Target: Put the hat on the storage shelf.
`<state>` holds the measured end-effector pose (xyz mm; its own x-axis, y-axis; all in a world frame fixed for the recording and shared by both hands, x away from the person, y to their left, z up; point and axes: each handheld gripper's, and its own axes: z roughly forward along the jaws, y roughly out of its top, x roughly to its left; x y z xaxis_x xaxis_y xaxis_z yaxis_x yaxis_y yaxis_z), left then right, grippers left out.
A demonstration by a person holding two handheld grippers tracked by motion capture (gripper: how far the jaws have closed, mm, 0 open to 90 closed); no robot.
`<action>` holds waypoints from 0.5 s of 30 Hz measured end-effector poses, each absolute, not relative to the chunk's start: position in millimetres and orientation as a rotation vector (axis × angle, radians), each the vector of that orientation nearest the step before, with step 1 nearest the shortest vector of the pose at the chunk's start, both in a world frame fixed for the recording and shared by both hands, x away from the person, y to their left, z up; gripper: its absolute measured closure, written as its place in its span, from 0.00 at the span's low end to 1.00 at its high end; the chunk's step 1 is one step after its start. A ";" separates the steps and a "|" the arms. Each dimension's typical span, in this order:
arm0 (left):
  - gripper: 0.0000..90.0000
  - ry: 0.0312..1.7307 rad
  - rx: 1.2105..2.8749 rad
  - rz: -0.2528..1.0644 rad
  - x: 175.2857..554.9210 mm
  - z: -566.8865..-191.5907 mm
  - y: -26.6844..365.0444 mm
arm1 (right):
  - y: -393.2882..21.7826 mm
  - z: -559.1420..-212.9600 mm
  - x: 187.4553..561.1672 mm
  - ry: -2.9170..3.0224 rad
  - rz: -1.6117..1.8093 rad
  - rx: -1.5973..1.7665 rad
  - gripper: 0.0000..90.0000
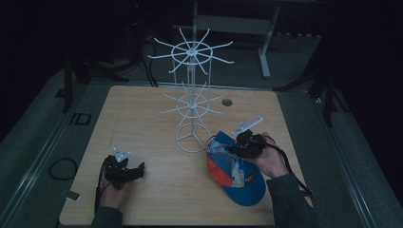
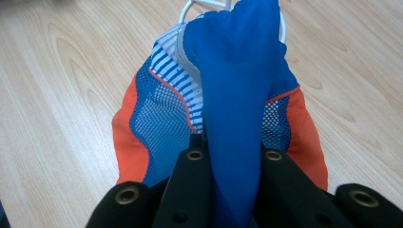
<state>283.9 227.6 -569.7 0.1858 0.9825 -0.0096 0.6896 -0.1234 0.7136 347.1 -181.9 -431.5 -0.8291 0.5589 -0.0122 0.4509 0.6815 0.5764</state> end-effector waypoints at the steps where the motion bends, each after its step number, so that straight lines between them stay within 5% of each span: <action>1: 0.16 1.565 1.881 0.646 283.9 -569.7 227.6 | -182.8 -430.5 346.4 2.703 0.859 0.816 0.98; 15: 0.16 1.566 1.881 0.644 283.8 -569.7 227.6 | -190.9 -411.8 337.1 2.648 0.920 0.785 0.98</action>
